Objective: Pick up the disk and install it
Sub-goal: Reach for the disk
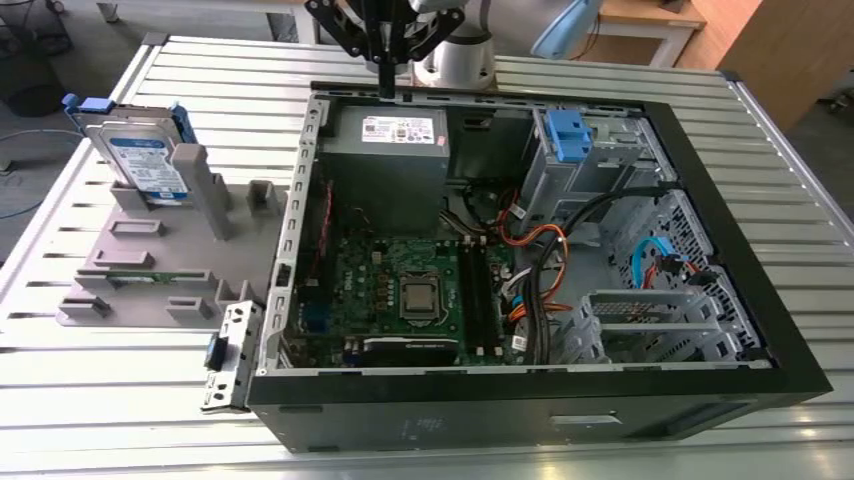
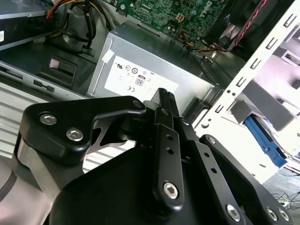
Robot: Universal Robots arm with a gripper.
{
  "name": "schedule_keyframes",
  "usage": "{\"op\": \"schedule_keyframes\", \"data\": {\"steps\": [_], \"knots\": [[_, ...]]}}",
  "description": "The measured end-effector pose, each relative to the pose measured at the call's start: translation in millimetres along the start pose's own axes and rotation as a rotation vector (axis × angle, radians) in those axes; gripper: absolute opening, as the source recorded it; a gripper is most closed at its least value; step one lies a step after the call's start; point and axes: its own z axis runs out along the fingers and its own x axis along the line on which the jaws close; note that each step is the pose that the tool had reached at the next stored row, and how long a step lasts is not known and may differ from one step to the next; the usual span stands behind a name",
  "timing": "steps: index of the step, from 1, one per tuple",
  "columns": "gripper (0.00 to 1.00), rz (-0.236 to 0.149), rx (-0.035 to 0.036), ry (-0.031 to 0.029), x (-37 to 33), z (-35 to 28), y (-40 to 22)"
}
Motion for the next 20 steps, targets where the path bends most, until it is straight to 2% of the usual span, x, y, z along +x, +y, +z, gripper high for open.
{"op": "schedule_keyframes", "data": {"steps": [13, 20], "knots": [[0.11, 0.0, 0.0001, 0.0001, 14.3, -0.4, -1.1], [0.11, 0.0, 0.0, 0.0, 26.1, -0.7, -1.9]]}}
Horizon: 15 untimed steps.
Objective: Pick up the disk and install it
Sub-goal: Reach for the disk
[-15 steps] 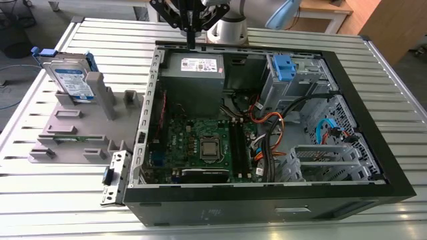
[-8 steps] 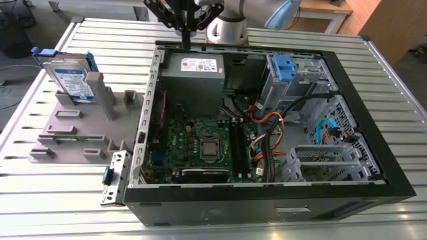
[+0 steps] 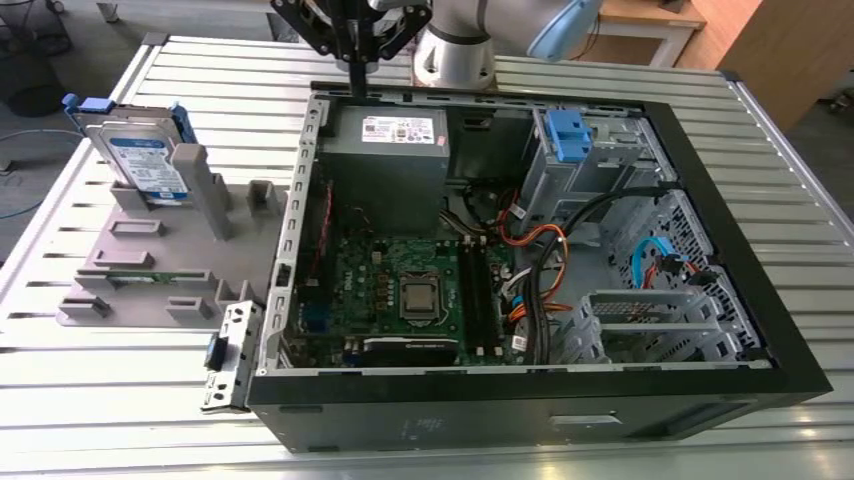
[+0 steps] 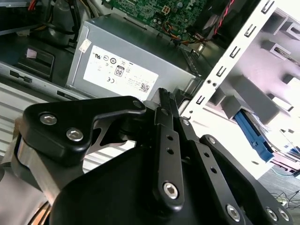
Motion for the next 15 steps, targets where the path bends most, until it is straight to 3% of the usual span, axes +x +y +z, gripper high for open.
{"op": "schedule_keyframes", "data": {"steps": [15], "knots": [[0.11, 0.0, -0.0001, -0.0001, 14.7, 0.8, 7.1]]}}
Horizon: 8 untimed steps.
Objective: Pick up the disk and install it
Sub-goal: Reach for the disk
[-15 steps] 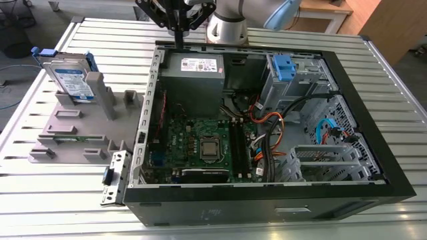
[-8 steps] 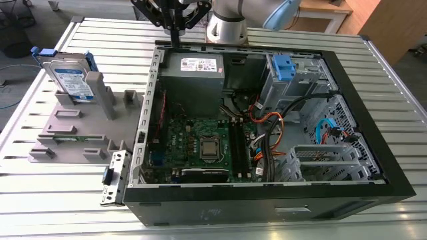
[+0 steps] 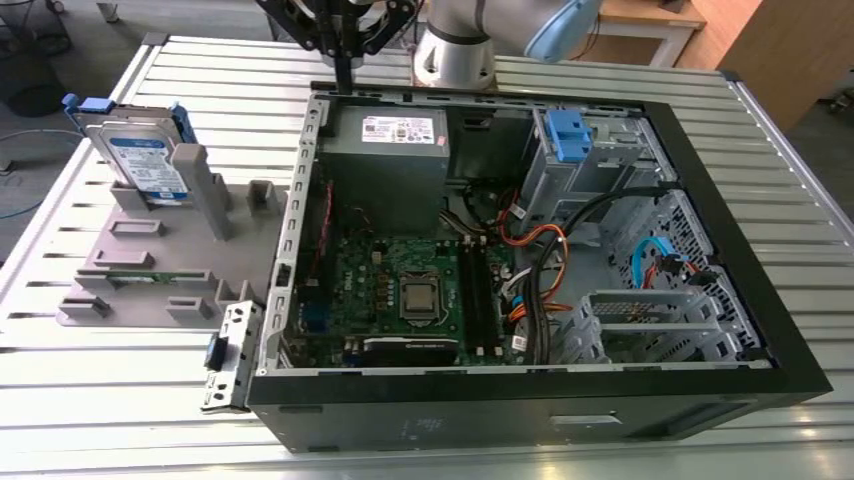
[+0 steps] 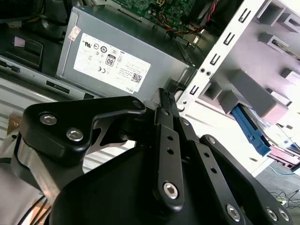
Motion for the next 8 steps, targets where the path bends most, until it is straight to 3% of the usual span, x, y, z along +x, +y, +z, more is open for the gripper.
{"op": "schedule_keyframes", "data": {"steps": [8], "knots": [[0.11, 0.0, 0.0001, 0.0001, 11.1, 0.6, 5.4]]}}
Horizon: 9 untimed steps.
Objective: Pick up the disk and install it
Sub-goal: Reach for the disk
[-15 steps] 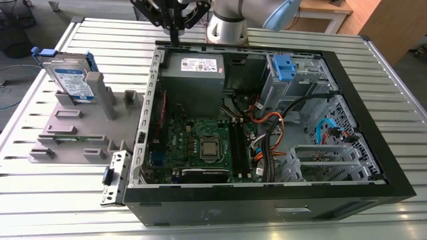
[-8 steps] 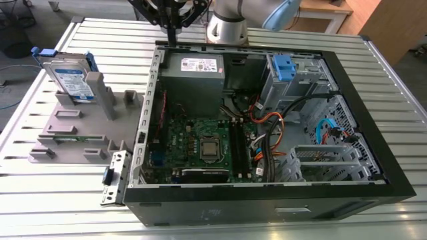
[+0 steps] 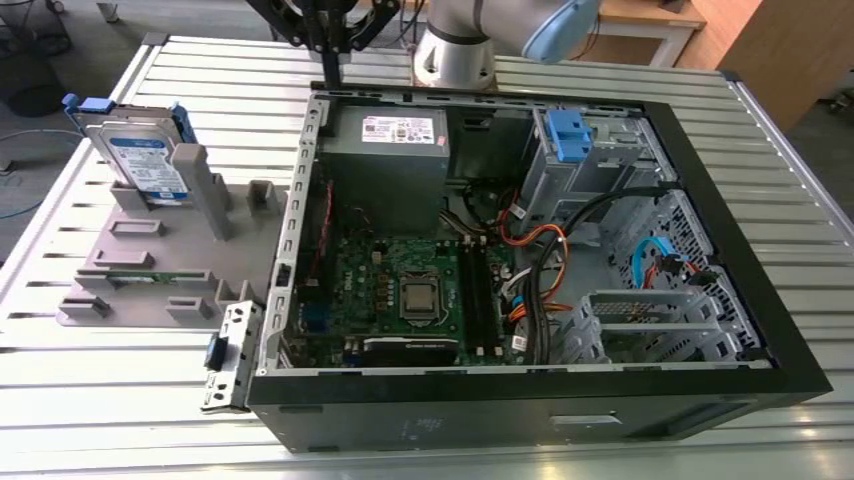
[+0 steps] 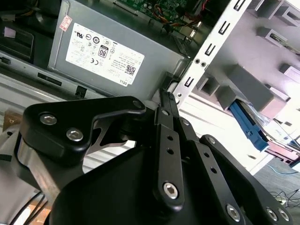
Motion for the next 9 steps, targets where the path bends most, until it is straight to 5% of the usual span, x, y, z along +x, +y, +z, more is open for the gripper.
{"op": "schedule_keyframes", "data": {"steps": [9], "knots": [[0.11, 0.0, 0.0, 0.0, 13.2, 1.9, 7.8]]}}
